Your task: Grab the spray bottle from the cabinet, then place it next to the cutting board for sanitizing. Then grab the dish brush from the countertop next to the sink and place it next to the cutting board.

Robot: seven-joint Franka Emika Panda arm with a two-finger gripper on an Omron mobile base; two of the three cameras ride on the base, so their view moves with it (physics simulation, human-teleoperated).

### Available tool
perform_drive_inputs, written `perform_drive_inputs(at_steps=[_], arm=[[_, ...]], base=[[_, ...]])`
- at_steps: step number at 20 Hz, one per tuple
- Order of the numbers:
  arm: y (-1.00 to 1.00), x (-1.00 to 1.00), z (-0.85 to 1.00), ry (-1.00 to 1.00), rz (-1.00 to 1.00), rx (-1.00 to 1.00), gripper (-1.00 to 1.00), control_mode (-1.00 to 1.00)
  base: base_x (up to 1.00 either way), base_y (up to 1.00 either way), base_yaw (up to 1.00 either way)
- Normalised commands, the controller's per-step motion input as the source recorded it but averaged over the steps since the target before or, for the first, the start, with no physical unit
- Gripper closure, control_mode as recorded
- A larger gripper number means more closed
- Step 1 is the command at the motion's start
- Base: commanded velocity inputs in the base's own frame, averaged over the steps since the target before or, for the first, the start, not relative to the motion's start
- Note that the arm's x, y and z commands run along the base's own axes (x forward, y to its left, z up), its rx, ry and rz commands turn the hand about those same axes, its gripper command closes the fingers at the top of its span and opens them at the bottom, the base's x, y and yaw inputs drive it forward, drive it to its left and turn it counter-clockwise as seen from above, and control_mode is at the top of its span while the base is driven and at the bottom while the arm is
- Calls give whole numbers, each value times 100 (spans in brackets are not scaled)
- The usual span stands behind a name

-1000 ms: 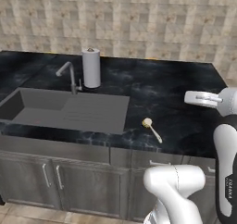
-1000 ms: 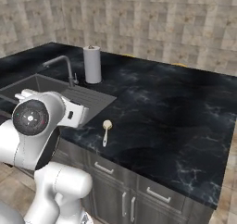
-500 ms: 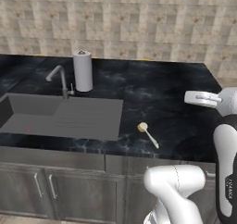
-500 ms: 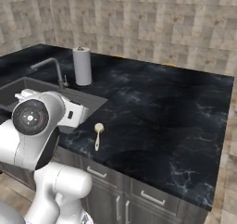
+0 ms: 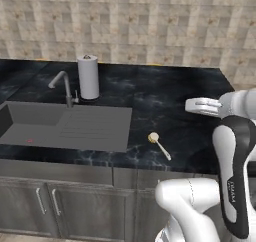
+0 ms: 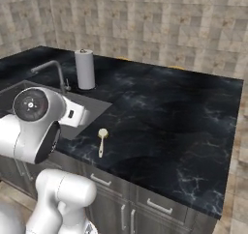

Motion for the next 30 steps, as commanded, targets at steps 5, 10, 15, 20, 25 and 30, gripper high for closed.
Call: perform_drive_inputs(at_steps=[5,10,15,20,25,30], arm=[[27,65,-17,53,0,-8,-100,-100],[0,45,-55,37,5,-9,-100,-100],[1,45,-71,29,12,-13,-100,-100],[0,36,-67,15,11,-13,-100,-100],[-2,21,-57,1,12,-9,-100,-100],[-1,12,-54,0,11,-3,-100,-100]], base=[[0,0,0],[0,0,0],[0,0,0],[0,0,0],[0,0,0],[0,0,0]])
